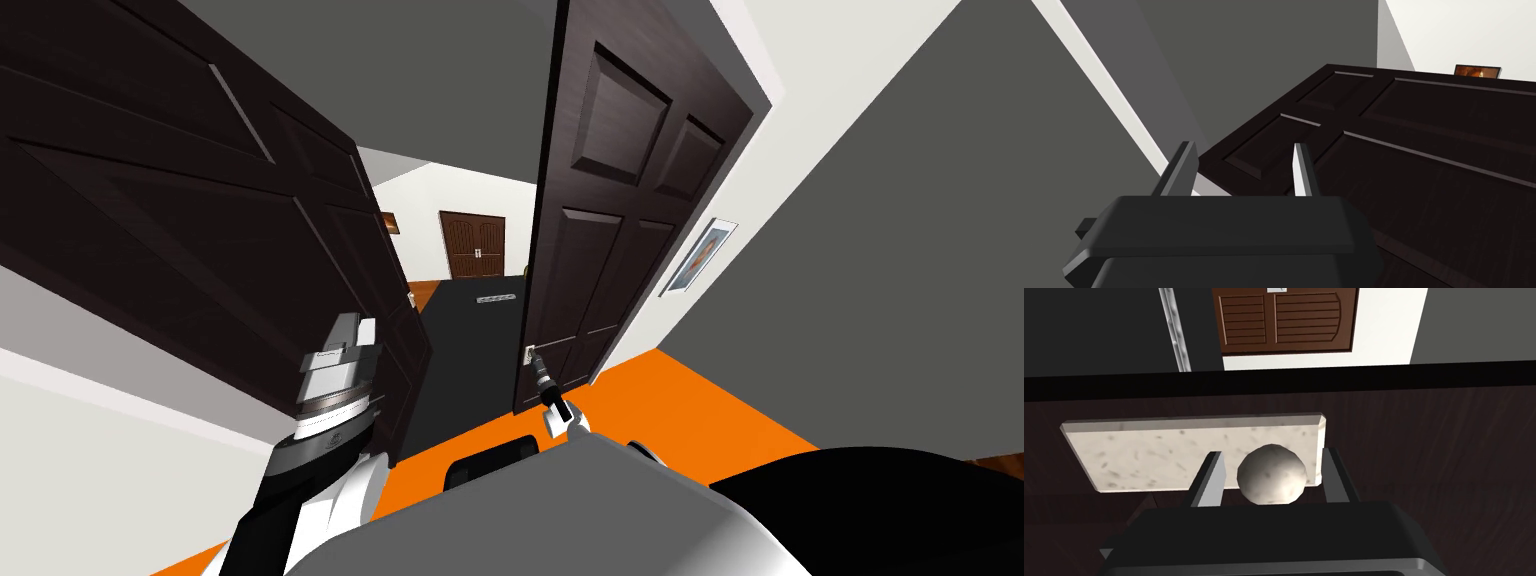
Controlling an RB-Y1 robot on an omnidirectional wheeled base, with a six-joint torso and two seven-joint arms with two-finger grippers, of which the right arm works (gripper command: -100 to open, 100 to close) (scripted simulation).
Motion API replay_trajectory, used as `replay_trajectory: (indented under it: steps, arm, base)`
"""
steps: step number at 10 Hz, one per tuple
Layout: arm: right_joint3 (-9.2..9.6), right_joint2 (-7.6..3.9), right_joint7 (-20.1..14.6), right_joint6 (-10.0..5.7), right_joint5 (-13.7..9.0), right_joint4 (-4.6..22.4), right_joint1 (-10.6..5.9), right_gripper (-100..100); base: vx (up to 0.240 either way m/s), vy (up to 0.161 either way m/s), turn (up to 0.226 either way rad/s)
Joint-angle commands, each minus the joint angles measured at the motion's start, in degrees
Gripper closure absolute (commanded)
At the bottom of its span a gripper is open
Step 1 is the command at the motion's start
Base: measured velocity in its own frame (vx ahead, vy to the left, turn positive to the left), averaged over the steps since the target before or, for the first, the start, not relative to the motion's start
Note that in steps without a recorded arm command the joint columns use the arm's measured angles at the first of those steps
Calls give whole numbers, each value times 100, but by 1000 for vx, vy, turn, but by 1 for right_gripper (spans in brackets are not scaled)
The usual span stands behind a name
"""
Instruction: Push the door open
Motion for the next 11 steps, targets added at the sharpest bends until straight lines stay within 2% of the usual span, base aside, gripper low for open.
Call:
replay_trajectory:
  steps: [1,5,11]
  arm:
    - [0,-1,-1,10,0,2,1,100]
    - [0,-1,-1,10,0,2,1,100]
    - [-268,-17,101,18,-113,73,-16,100]
  base:
    - [-31,-2,12]
    - [-8,-2,0]
    - [152,52,-33]
